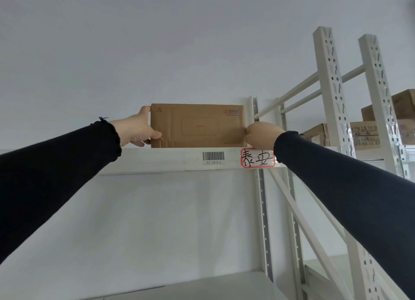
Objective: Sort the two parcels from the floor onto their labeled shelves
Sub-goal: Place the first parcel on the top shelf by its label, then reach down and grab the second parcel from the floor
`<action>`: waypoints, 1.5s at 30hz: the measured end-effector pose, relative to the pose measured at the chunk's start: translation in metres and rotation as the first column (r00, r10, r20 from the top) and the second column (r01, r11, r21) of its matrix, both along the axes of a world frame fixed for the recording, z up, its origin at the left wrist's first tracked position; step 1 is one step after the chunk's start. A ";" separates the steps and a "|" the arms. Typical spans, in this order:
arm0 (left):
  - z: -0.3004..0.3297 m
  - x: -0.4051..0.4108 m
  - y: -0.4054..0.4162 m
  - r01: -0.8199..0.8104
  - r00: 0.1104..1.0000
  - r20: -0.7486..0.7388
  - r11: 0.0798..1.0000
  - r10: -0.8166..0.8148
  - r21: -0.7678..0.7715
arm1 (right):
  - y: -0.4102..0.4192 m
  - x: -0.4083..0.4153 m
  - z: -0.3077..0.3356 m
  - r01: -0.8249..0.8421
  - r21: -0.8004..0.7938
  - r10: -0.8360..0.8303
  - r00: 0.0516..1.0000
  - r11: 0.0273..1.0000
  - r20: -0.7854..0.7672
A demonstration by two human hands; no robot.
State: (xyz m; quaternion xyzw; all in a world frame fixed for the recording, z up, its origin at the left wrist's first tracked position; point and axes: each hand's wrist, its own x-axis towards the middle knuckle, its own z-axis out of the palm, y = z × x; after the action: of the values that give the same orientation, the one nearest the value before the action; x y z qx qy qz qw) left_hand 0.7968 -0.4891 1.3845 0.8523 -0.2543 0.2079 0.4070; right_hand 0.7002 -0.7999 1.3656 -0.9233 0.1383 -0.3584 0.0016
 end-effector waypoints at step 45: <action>-0.339 -0.131 0.291 0.045 0.951 0.220 0.797 -0.219 0.602 | 0.326 -0.153 -0.347 -0.148 0.016 0.147 0.955 0.989 -0.258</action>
State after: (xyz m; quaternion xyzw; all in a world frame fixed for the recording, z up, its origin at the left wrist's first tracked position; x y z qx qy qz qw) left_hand 0.6655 -0.1977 1.0450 0.8784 -0.4200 0.2071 0.0960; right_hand 0.5471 -0.4738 1.0185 -0.9698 0.0672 -0.2342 0.0088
